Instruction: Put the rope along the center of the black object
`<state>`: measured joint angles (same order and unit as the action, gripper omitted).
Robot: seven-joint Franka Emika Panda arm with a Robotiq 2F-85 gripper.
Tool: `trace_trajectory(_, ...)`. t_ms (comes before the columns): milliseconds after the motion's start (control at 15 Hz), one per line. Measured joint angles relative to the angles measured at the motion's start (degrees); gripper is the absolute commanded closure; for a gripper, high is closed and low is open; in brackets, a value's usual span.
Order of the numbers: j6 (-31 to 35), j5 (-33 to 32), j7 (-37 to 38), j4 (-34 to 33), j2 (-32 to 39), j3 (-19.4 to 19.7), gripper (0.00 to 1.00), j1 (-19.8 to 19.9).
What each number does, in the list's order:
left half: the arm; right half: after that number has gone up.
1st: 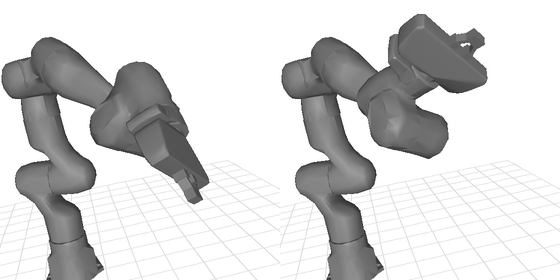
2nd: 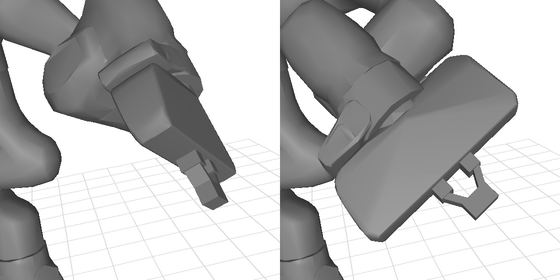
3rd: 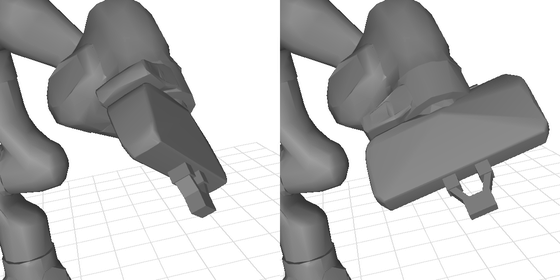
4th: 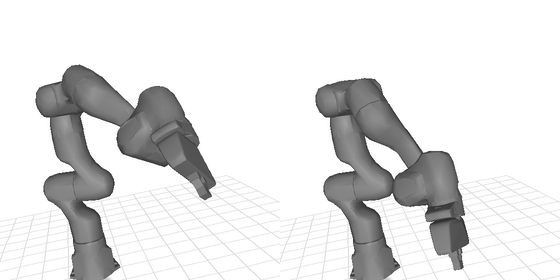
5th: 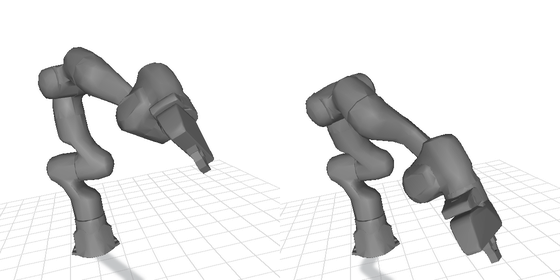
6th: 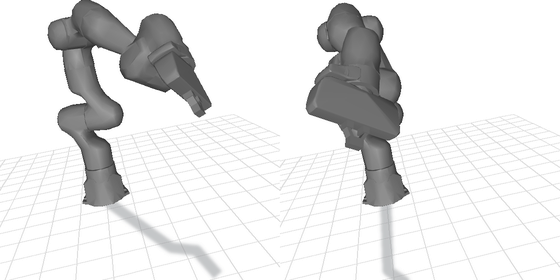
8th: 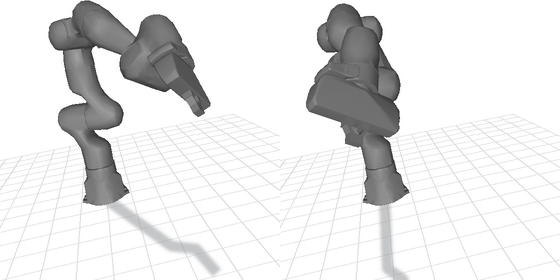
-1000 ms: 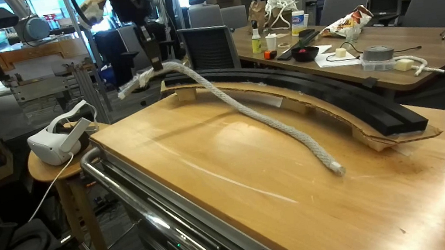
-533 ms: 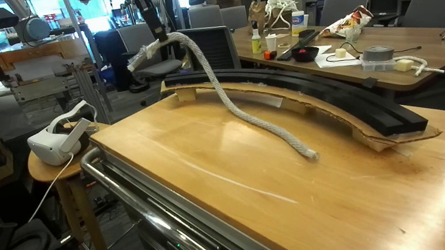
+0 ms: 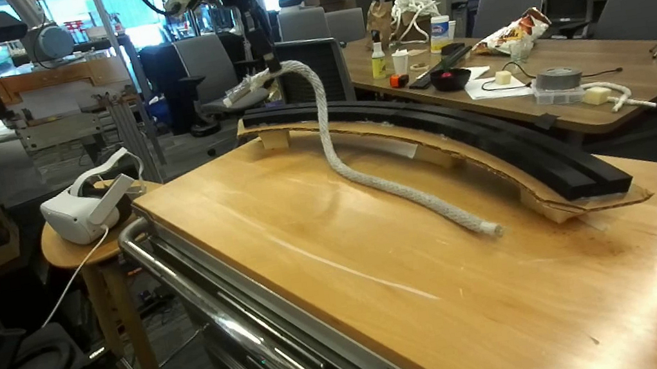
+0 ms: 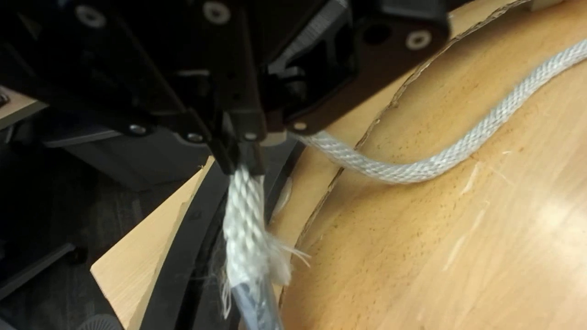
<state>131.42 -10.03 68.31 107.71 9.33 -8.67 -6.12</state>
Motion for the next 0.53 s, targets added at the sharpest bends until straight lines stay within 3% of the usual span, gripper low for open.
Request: trace_trajectory(533,-7.4,5.3,7.3,-12.8,8.9,2.6,0.98,-1.0)
